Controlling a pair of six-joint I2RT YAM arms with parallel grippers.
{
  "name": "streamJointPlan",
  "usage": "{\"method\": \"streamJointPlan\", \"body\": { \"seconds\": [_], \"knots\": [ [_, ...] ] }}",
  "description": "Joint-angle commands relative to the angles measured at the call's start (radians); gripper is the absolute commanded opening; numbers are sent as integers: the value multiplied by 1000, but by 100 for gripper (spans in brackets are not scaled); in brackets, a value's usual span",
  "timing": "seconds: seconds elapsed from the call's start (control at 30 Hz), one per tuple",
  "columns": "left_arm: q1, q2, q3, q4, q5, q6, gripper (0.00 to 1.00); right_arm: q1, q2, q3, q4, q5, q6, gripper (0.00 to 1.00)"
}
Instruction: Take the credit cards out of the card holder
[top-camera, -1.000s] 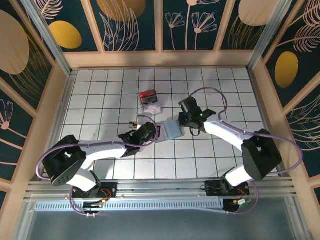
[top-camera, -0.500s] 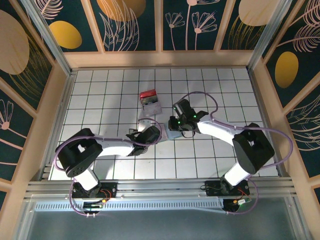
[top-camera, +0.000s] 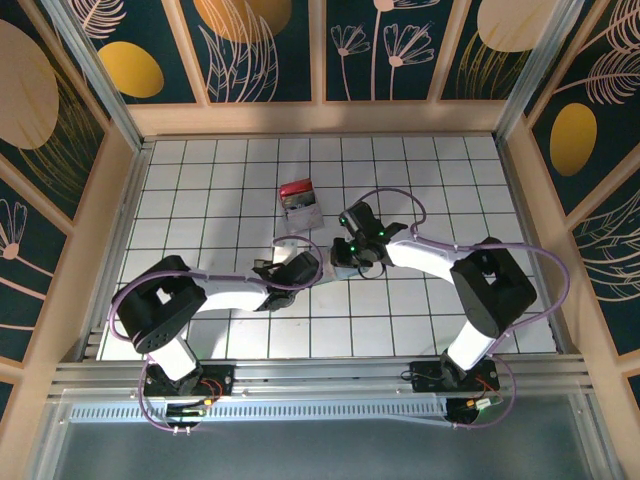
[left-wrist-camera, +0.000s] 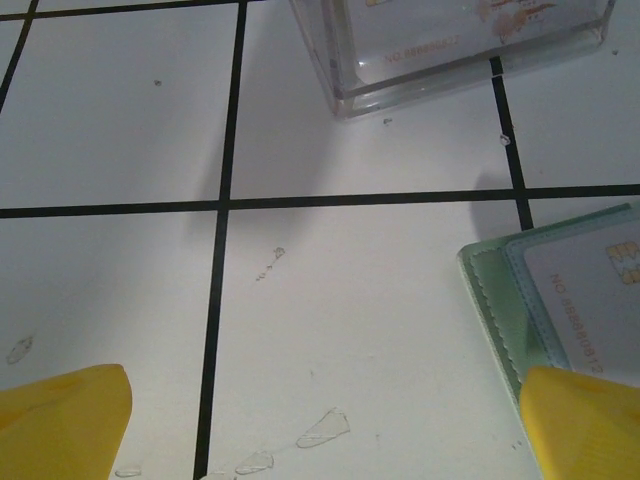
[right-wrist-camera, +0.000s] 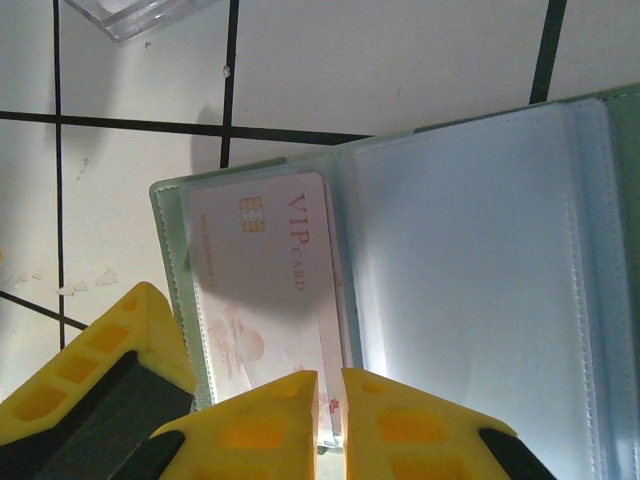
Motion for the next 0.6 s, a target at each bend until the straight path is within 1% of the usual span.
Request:
{"method": "streamJointPlan", "body": {
  "seconds": [0.0, 0.27, 0.57],
  "knots": [
    [9, -10, -10, 2, 7, -12, 99, 8, 17, 29, 18, -24, 16, 15],
    [8, 32, 10, 1, 20, 2, 99, 20, 36, 24, 25, -33, 26, 22],
    [9, 35, 1, -13, 28, -3, 99, 21, 67, 25, 47, -57, 27, 24]
  ]
}}
